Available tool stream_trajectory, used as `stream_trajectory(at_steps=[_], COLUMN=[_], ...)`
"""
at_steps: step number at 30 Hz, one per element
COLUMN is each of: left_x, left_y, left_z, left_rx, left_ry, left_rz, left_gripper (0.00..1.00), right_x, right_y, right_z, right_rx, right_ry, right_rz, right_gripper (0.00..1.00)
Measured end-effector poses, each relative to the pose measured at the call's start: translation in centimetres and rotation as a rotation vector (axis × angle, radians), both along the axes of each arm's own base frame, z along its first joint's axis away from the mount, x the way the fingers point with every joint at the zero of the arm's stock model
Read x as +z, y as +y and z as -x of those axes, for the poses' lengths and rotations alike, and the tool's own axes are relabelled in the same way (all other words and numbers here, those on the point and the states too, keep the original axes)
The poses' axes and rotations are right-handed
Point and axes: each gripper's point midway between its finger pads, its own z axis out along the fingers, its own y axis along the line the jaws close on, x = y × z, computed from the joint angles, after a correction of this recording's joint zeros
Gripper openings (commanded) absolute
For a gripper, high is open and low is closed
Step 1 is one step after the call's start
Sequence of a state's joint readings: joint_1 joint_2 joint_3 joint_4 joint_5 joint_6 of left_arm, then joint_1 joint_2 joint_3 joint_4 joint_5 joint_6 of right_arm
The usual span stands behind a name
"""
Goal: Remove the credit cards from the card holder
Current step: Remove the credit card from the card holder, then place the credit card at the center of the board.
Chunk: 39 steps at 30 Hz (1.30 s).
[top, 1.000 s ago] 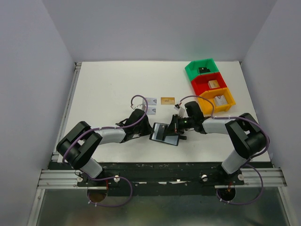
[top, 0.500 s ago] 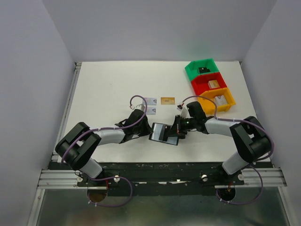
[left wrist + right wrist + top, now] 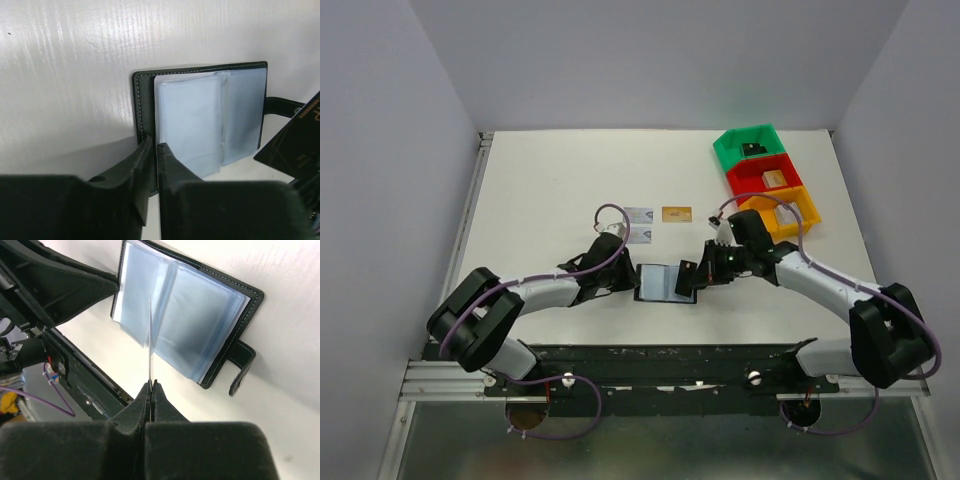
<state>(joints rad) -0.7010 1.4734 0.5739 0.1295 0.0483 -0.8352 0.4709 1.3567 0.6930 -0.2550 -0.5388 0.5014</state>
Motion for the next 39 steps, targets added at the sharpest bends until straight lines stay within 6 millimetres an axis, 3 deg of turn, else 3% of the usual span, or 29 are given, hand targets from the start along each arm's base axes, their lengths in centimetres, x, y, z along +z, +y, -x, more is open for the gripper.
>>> stream_trajectory(at_steps=[2, 3, 5, 8, 12, 13, 14, 17, 20, 23, 28, 33, 39], left_x=[0.6, 1.2, 3.0, 7.0, 14.1, 15.1, 17.6, 22.5, 25.7, 28.3, 30.0, 28.6, 27.4], left_y=[0.0, 0.0, -0.1, -0.3, 0.0, -0.1, 0.0, 0.5, 1.6, 2.3, 1.1, -0.8, -1.8], left_z=[0.3, 0.4, 0.5, 0.3, 0.6, 0.9, 1.5, 3.3, 5.8, 8.0, 10.1, 11.0, 11.7], left_rx=[-0.016, -0.023, -0.038, -0.046, -0.075, -0.098, -0.15, -0.252, -0.331, -0.43, -0.658, -0.846, -0.97], left_ry=[-0.011, -0.024, -0.069, -0.169, -0.356, -0.388, -0.47, -0.669, -0.831, -0.951, -0.962, -0.831, -0.697], left_rz=[0.014, 0.027, 0.061, 0.132, 0.252, 0.27, 0.313, 0.394, 0.439, 0.457, 0.487, 0.533, 0.582], left_gripper=[0.56, 0.72, 0.92, 0.92, 0.91, 0.9, 0.9, 0.91, 0.92, 0.89, 0.8, 0.7, 0.65], right_x=[1.3, 2.0, 3.3, 5.4, 9.6, 10.7, 11.9, 15.4, 18.0, 18.8, 18.5, 18.1, 18.0], right_y=[-0.4, -0.6, -0.8, -0.9, 0.0, 0.3, 0.8, 2.3, 3.6, 4.5, 4.7, 4.5, 4.4], right_z=[-0.1, -0.1, -0.2, -0.3, 0.0, 0.3, 0.6, 2.0, 4.0, 6.4, 10.1, 11.8, 12.8], right_rx=[0.003, 0.004, 0.008, 0.023, 0.1, 0.133, 0.167, 0.29, 0.431, 0.575, 0.746, 0.829, 0.875], right_ry=[-0.048, -0.071, -0.112, -0.17, -0.29, -0.315, -0.34, -0.406, -0.437, -0.435, -0.395, -0.366, -0.357], right_rz=[0.011, 0.012, 0.016, 0.007, -0.055, -0.07, -0.088, -0.145, -0.185, -0.192, -0.16, -0.133, -0.103], right_gripper=[0.0, 0.0, 0.0, 0.0, 0.0, 0.0, 0.0, 0.0, 0.0, 0.0, 0.0, 0.0, 0.0])
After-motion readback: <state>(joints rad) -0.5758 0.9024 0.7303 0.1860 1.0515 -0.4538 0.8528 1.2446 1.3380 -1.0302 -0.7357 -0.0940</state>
